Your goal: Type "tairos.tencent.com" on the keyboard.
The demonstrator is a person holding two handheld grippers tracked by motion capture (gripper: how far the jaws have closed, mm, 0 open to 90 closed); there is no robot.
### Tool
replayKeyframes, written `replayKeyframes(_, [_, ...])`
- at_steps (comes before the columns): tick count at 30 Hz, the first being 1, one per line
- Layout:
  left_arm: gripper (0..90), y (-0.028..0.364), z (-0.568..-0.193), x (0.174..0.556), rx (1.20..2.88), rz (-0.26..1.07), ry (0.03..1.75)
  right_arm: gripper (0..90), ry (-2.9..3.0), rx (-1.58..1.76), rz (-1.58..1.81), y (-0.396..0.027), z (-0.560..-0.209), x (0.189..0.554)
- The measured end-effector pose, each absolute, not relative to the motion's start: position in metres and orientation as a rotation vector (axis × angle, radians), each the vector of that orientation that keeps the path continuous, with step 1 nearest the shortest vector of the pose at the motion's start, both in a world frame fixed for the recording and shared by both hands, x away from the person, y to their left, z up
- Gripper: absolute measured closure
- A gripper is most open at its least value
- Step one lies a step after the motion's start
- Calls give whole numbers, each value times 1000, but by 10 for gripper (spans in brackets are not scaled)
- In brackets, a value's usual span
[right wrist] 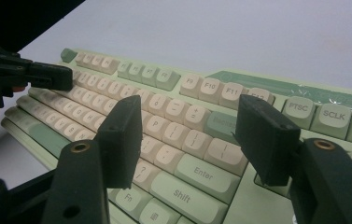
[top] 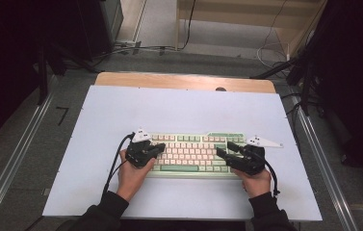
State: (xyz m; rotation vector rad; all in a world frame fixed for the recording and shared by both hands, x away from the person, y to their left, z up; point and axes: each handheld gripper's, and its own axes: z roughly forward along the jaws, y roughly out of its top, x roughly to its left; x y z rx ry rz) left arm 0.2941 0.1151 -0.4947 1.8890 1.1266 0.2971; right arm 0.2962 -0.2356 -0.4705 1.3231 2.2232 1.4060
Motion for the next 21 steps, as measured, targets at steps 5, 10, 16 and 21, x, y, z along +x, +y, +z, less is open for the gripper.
replayKeyframes(5, [900, 114, -496, 295, 1904, 291, 1128, 395, 2223, 1324, 1407, -236, -471, 296])
replayKeyframes(10, [884, 115, -494, 294, 1884, 286, 1115, 395, 2224, 1324, 1406, -235, -471, 296])
replayKeyframes(16, [541, 123, -485, 288, 1799, 344, 1092, 396, 2222, 1323, 1411, -236, -471, 297])
replayKeyframes(21, [372, 131, -484, 286, 1757, 357, 1128, 434, 2235, 1309, 1411, -232, -471, 297])
